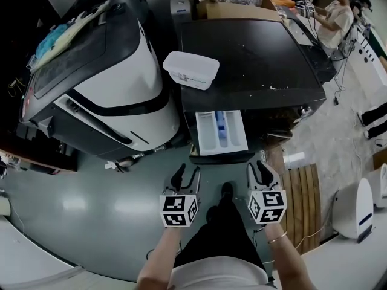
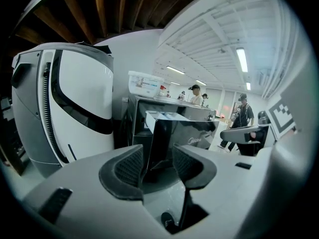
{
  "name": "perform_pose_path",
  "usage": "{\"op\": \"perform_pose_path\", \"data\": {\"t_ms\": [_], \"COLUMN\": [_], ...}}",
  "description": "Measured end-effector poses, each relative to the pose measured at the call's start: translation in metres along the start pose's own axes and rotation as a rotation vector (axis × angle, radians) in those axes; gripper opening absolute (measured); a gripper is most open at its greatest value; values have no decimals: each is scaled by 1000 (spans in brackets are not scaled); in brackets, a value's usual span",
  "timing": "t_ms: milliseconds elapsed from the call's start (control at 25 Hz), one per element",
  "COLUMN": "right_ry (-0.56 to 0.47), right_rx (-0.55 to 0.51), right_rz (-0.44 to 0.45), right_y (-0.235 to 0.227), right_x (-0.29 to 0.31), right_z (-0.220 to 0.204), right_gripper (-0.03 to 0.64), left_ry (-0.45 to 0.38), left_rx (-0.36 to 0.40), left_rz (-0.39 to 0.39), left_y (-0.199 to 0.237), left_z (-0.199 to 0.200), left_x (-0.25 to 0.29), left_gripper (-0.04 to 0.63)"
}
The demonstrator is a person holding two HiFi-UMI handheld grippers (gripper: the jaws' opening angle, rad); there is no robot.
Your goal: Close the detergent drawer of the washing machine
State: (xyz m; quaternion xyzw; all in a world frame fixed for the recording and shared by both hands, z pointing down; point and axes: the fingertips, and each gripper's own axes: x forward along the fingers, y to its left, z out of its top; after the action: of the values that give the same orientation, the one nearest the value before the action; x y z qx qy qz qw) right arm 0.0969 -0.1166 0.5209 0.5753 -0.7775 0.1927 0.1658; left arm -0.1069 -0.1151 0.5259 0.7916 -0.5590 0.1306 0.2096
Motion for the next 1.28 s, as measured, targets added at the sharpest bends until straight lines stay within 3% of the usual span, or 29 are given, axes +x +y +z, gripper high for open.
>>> {"op": "perform_pose_path", "data": {"t_ms": [1280], "right_ry": [48], "right_rx": [-56], "right_rz": [66], "right_y": [8], "right_x": [27], "right_z": [-9], "right_gripper": [97], "left_ry": [51], "left_rx": [2], "left_rz": [-15], "left_y": [-2], "left_z": [-11], "left_x": [29], "left_gripper": [152]}}
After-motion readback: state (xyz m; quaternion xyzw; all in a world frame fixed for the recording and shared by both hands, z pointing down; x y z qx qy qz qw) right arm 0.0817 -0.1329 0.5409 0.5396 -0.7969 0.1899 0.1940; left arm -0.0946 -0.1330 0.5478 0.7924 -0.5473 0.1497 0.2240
